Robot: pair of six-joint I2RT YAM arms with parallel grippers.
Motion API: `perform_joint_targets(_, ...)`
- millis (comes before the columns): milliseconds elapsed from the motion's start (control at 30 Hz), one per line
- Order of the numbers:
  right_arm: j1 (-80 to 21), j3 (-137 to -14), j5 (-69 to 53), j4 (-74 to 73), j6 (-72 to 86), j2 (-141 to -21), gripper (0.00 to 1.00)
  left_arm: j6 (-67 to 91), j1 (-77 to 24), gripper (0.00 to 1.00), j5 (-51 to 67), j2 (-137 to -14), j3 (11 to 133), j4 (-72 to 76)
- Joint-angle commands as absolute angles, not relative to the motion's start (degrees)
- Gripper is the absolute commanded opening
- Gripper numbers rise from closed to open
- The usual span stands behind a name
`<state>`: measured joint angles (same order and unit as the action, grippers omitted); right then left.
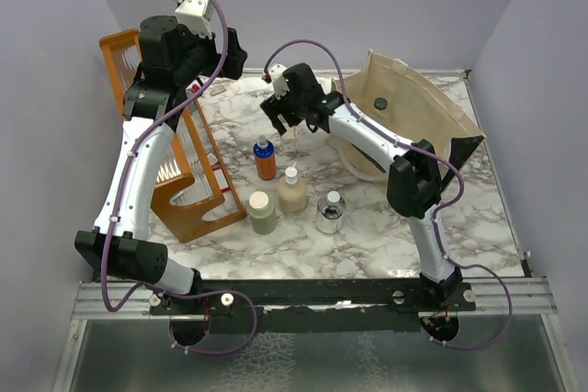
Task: Place the personal care products into the canvas bag
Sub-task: Pick up the care product from the center of the board.
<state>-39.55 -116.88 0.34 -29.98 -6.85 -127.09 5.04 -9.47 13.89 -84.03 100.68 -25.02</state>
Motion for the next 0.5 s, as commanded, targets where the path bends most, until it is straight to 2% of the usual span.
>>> perform_joint_targets(0, -38.77, -118.95, -1.21, -30.15, -5.48, -127.69, 0.76, 4.14, -9.32, 0.99, 13.37, -82.02, 101.81, -24.61)
perform_joint_targets(467, -37.62, -119.62, -2.89, -31.09, -5.35, -127.79, 0.5, 4.18, -9.23, 0.99, 14.85, -81.76, 100.68, -24.24)
